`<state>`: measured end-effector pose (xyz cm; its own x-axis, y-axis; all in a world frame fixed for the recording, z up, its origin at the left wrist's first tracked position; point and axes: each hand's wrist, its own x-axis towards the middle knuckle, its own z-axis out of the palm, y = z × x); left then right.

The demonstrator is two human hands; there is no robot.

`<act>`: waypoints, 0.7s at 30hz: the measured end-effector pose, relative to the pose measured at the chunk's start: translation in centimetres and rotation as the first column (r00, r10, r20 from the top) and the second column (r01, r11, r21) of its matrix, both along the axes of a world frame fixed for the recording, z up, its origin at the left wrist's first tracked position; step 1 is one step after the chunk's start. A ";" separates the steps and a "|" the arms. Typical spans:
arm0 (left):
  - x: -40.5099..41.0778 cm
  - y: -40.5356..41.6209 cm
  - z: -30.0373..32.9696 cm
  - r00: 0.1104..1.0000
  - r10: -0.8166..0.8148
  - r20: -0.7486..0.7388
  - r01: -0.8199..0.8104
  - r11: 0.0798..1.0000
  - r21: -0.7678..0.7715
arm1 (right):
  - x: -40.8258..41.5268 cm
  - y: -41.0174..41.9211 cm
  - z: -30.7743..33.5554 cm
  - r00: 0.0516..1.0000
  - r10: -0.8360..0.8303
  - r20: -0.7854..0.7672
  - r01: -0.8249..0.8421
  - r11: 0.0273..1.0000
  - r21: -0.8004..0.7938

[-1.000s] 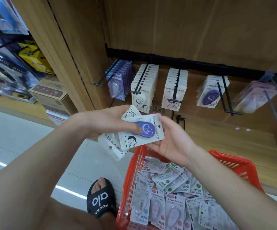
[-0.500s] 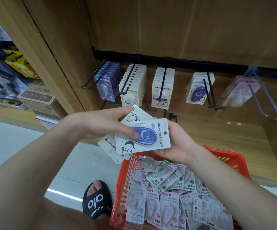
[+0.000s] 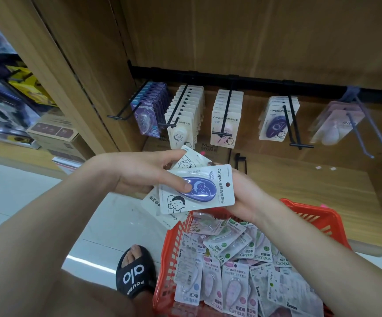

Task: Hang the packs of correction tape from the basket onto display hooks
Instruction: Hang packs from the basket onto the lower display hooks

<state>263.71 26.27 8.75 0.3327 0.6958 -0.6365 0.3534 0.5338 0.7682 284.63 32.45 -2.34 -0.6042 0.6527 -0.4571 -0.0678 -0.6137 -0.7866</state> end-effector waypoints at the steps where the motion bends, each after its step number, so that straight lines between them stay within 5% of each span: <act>1: 0.0 0.0 0.0 1.000 0.010 0.004 -0.010 1.000 -0.004 | -0.1 -0.1 0.0 0.999 -0.044 0.007 0.044 0.999 0.022; 5: 0.0 0.2 -0.1 0.999 0.025 0.027 -0.025 1.000 -0.016 | 0.4 -0.3 0.2 0.952 -0.304 0.038 0.303 0.952 0.039; 10: 0.9 1.0 -0.9 1.000 -0.015 0.008 0.015 1.000 -0.025 | 2.7 0.5 0.4 0.896 -0.442 0.046 0.441 0.897 0.013; 16: 3.9 2.5 -1.1 0.996 -0.059 -0.074 0.062 0.997 0.047 | 6.1 0.7 0.9 0.966 -0.245 0.088 0.245 0.969 0.006; 21: 5.9 3.7 -1.7 0.987 -0.095 -0.129 0.102 0.993 0.051 | 9.8 1.8 1.2 0.941 -0.308 0.141 0.281 0.942 0.181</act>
<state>269.66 29.95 7.06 0.3210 0.7004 -0.6375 0.4981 0.4477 0.7427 294.43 34.23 -1.17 -0.2987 0.8609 -0.4118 -0.0883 -0.4546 -0.8863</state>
